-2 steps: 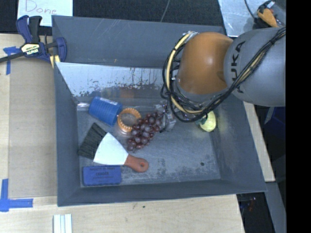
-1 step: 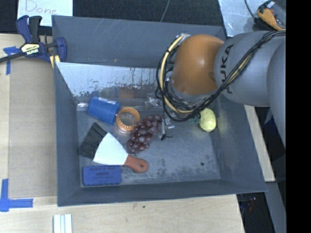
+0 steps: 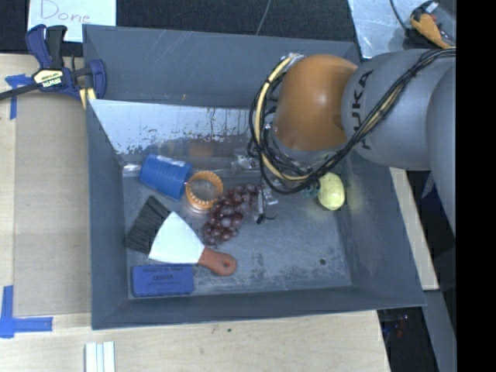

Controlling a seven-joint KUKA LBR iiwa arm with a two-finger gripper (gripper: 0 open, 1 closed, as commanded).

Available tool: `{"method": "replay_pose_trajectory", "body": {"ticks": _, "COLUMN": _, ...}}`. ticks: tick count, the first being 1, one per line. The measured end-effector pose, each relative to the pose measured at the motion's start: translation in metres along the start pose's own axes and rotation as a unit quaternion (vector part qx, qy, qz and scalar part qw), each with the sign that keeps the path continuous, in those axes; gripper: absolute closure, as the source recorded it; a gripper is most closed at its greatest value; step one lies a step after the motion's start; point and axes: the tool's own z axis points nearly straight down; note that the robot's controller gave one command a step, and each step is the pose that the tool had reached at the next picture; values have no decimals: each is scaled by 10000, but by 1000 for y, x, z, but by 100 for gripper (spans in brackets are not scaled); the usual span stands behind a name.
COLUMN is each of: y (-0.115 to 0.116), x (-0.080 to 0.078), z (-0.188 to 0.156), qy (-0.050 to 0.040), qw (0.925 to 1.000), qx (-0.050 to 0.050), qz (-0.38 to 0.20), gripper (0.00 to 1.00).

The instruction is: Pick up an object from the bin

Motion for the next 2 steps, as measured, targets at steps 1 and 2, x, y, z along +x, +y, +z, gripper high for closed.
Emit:
{"method": "replay_pose_trajectory", "body": {"ticks": 1, "y": 35, "x": 4, "z": 27, "qy": -11, "qw": 10000, "qx": -3, "qz": -76, "gripper": 0}}
{"method": "replay_pose_trajectory", "body": {"ticks": 2, "y": 35, "x": 3, "z": 26, "qy": -21, "qw": 10000, "qx": 6, "qz": -43, "gripper": 0}}
